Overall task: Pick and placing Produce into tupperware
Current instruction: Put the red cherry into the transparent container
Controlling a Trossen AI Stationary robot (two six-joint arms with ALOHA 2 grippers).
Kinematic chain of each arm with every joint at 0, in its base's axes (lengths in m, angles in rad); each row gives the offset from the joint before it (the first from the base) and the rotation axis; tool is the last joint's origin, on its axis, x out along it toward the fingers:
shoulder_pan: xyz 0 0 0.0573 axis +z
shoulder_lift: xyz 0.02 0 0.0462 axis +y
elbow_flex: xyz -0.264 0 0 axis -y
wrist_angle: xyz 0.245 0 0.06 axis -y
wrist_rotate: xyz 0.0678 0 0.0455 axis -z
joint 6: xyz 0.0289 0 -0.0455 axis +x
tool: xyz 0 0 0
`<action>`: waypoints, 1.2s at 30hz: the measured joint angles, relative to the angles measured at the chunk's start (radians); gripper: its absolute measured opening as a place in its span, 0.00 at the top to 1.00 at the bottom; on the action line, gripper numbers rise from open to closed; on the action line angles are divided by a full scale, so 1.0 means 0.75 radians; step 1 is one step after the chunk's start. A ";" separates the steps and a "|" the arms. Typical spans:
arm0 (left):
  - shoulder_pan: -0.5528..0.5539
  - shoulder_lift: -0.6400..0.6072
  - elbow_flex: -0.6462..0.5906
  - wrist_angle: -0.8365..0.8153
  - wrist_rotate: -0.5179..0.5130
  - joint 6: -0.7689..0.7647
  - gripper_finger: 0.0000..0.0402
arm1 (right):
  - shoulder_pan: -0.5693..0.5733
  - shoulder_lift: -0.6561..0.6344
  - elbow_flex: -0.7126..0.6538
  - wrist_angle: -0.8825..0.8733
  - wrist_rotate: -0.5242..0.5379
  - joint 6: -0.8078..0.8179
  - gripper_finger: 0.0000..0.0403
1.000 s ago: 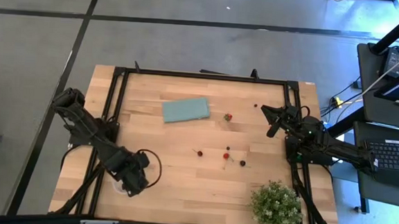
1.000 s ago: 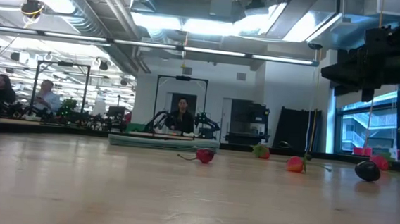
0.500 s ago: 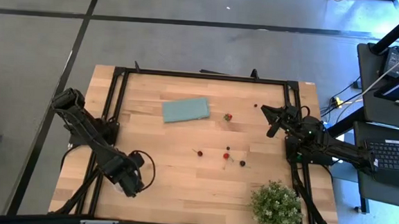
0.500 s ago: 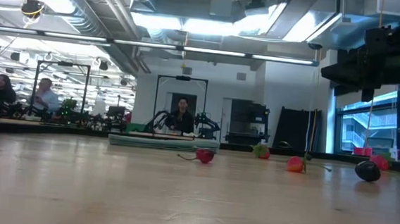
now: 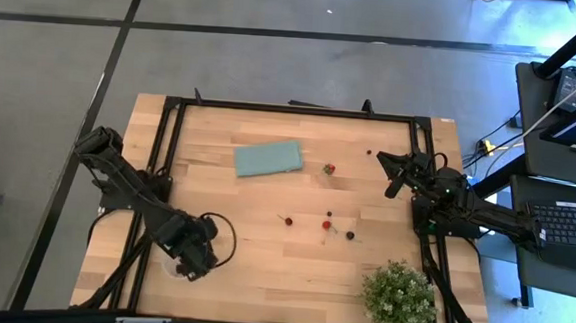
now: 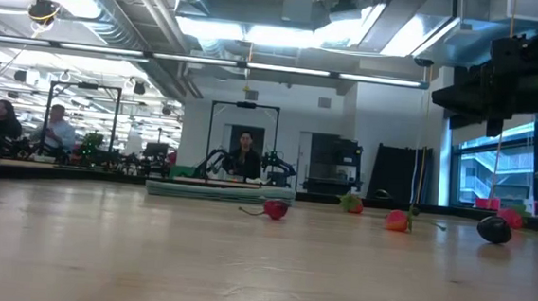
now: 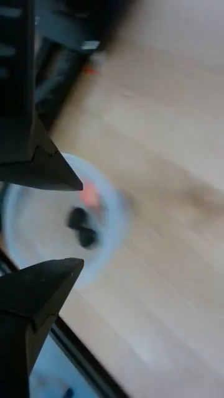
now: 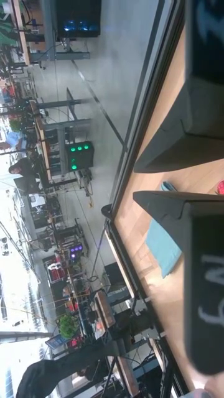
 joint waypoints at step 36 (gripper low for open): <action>0.693 0.057 -0.121 0.861 -0.420 1.029 0.22 | 0.001 0.000 0.000 0.000 -0.001 0.017 0.85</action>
